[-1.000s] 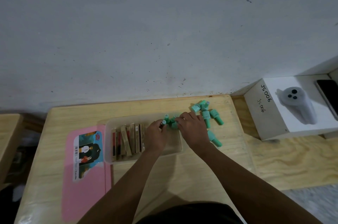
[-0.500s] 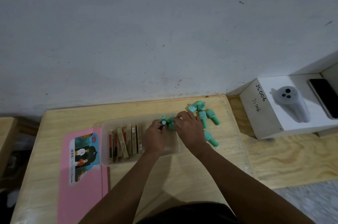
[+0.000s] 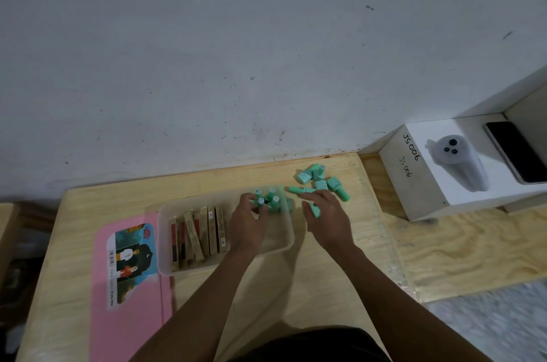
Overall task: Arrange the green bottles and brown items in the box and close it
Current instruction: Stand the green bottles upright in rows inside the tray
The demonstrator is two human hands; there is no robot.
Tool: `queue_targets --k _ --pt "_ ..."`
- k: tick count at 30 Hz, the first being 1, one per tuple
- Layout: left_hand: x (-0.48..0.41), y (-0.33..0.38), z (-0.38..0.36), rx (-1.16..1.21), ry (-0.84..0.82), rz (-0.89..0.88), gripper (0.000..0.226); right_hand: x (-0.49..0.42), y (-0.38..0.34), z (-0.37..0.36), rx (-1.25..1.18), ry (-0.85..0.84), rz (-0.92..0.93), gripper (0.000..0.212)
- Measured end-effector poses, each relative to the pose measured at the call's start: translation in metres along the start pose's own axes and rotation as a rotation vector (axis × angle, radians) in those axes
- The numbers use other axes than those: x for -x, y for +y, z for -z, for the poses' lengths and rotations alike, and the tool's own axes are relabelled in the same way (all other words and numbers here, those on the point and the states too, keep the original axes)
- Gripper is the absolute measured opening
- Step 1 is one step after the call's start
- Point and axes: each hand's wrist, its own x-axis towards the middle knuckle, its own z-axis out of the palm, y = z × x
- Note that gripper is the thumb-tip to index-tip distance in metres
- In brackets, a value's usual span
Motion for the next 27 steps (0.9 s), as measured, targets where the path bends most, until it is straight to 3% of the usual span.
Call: queue_targets --k 3,6,10,13,16,22,27 --pt "0.005 0.01 0.001 -0.017 0.082 -0.053 0.034 0.004 0.026 0.014 -0.021 0.014 -0.14 0.027" --pt "0.008 0.032 -0.003 -0.081 0.142 -0.223 0.029 0.005 0.05 0.027 -0.03 0.044 -0.249 0.025" --pt "-0.01 0.06 -0.02 -0.324 -0.027 -0.526 0.022 -0.004 0.076 0.041 -0.028 -0.015 -0.339 0.023" --pt "-0.035 0.075 -0.034 -0.629 -0.312 -0.514 0.035 -0.02 0.086 0.045 -0.039 -0.084 -0.324 0.024" --pt "-0.058 0.088 -0.048 -0.862 -0.479 -0.493 0.04 -0.039 0.084 0.045 -0.038 -0.11 -0.255 0.025" --pt "-0.08 0.098 -0.072 -1.203 -0.616 -0.43 0.031 -0.085 0.061 0.035 -0.018 -0.215 -0.158 0.037" --pt "-0.08 0.098 -0.081 -1.263 -0.635 -0.445 0.028 -0.107 0.053 0.021 0.022 -0.303 -0.091 0.035"
